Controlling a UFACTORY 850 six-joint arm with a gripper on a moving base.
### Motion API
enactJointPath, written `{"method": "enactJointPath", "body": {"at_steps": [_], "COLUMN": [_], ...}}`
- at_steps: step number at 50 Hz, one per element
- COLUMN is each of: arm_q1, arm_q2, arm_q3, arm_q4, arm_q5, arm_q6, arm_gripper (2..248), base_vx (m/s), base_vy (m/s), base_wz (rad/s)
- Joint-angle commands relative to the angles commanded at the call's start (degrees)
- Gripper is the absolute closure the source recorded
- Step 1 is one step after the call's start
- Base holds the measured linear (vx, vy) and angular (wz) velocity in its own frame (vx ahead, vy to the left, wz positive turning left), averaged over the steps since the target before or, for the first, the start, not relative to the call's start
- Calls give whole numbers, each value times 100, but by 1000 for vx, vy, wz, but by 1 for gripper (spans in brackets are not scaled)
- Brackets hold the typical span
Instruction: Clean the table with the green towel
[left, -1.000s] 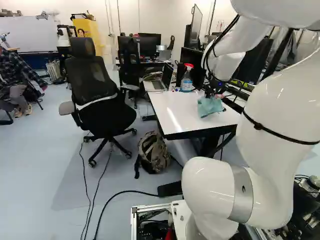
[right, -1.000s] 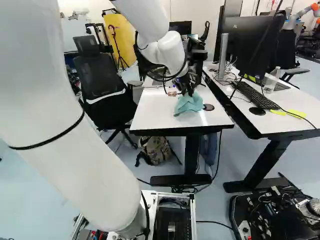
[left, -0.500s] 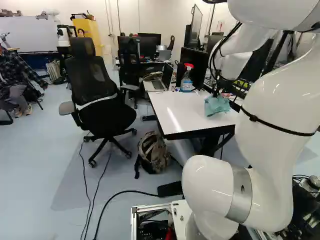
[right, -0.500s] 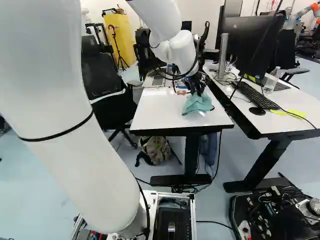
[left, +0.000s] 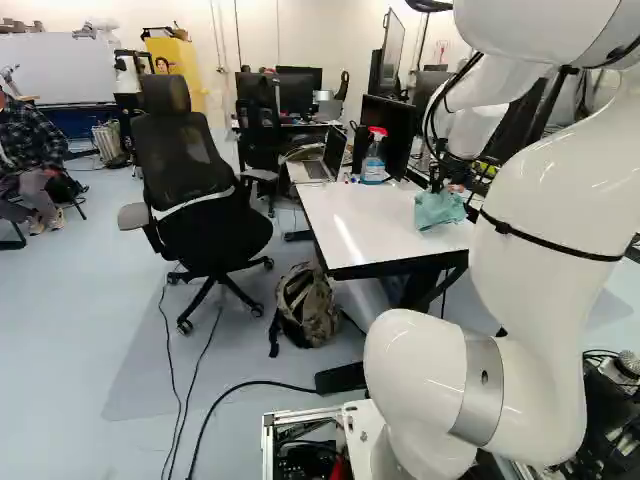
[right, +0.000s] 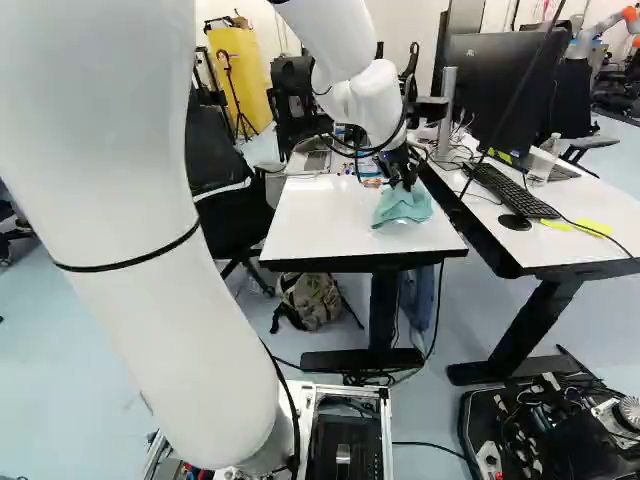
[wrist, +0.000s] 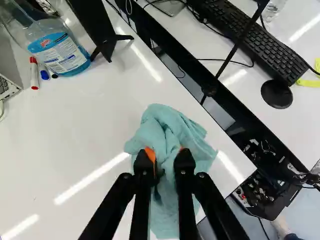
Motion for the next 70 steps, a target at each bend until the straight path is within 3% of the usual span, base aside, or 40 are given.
{"method": "enactJointPath", "body": {"at_steps": [1,6,7,11,12,16,17,22,23,27,28,70], "arm_q1": [0,0,0,0,0,0,0,0,0,0,0,17], "arm_q2": [0,0,0,0,0,0,0,0,0,0,0,13], "arm_q3": [0,0,0,0,0,0,0,0,0,0,0,29], "arm_q4": [0,0,0,0,0,0,0,0,0,0,0,-1], "arm_q5": [0,0,0,0,0,0,0,0,0,0,0,36], "arm_q6": [0,0,0,0,0,0,0,0,0,0,0,0], "arm_gripper": [180,180,147,147,112,112,76,76,40,40,6,3], "base_vx": [0,0,0,0,0,0,0,0,0,0,0,0], "base_vy": [0,0,0,0,0,0,0,0,0,0,0,0], "base_wz": [0,0,0,0,0,0,0,0,0,0,0,0]}}
